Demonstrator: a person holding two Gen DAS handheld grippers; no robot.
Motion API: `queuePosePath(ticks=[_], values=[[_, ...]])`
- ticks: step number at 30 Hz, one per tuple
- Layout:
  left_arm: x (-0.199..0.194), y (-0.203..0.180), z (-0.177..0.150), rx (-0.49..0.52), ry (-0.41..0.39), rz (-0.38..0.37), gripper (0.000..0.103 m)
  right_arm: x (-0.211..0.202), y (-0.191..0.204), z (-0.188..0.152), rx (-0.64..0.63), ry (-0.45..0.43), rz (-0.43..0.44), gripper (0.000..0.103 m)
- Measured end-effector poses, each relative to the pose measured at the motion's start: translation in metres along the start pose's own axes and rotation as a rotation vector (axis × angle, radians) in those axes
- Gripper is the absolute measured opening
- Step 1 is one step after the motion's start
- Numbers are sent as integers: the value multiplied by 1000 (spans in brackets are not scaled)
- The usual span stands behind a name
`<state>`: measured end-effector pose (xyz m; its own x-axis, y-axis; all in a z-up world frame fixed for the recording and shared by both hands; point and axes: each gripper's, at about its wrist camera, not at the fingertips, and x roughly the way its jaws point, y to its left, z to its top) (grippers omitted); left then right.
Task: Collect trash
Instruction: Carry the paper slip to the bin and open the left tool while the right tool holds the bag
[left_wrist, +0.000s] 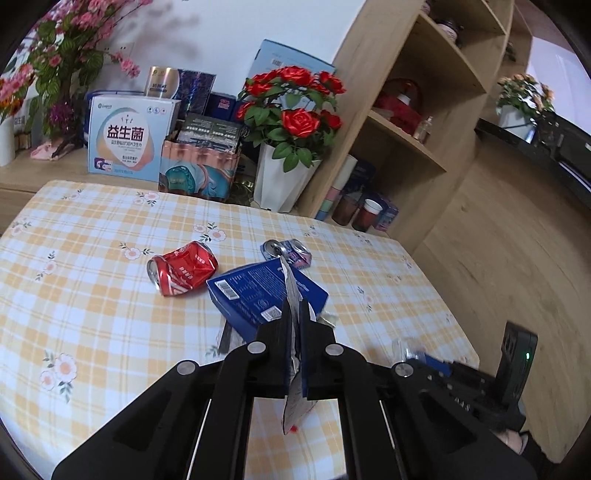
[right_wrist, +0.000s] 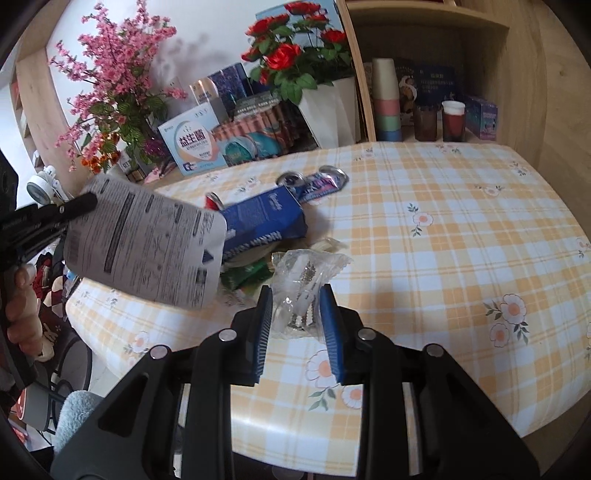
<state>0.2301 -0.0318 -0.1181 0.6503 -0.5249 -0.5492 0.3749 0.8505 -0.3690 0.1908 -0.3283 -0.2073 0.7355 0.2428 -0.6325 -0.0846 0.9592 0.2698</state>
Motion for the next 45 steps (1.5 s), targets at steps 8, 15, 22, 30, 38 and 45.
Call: queuePosePath(ticks=[8,15,22,30,38,45], values=[[-57,-16,-26,55,27,26,4,-44,25,-3,-16,-49,18,29],[-94,-23,-58,7,31,16,4,-79,44,-9,-47,-78,25,29],[-117,-37,-98,29,92,32,4,-114,54,-18,-47,-121,33,29],[-116,-41,-145,24,163,48,4,-138,57,-28,-58,-142,23,29],[-96,-44,-168,29,229,75,4,-138,46,-33,-22,-140,20,29],[-71,-50,-186,66,304,82,4,-131,34,-36,-3,-131,19,29]])
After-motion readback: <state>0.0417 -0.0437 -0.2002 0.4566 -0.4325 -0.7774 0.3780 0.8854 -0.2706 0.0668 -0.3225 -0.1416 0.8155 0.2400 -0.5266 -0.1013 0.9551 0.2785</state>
